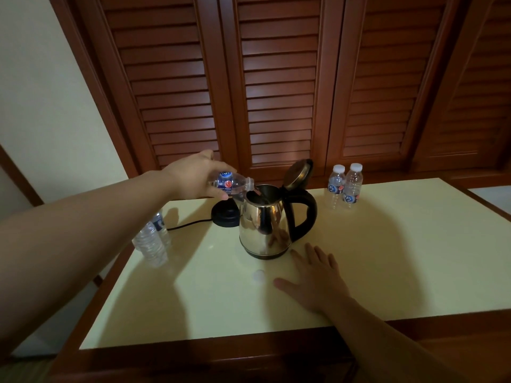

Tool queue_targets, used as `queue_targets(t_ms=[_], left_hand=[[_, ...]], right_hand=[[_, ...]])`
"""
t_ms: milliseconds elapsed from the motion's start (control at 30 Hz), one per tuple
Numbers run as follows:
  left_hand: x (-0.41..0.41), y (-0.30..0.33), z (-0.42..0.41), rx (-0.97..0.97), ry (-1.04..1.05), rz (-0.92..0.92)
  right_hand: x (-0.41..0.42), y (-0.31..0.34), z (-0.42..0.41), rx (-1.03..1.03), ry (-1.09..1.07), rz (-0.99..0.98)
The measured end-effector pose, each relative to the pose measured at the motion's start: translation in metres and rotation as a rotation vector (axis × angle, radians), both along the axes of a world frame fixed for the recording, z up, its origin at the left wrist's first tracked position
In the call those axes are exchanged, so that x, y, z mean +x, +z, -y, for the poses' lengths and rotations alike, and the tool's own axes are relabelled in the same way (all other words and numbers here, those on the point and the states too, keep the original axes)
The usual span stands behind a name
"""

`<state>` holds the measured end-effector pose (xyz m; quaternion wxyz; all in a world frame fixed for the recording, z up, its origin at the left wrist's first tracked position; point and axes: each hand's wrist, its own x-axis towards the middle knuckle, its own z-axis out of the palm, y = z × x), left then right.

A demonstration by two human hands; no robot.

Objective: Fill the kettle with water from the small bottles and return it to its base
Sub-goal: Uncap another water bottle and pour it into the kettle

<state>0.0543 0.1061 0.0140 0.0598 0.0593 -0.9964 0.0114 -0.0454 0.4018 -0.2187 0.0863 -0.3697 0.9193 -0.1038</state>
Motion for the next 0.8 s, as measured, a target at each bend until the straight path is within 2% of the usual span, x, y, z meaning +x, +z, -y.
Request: queue_targets(t_ms=[367,800], left_hand=[[-0.013,0.015,-0.011,-0.177,-0.038,0.052],[-0.029,0.054,-0.035,-0.563,-0.124,0.098]], right_hand=[[-0.002,-0.004,-0.001,-0.012,0.008,-0.009],[-0.003,-0.005,-0.002,-0.015,0.015,-0.01]])
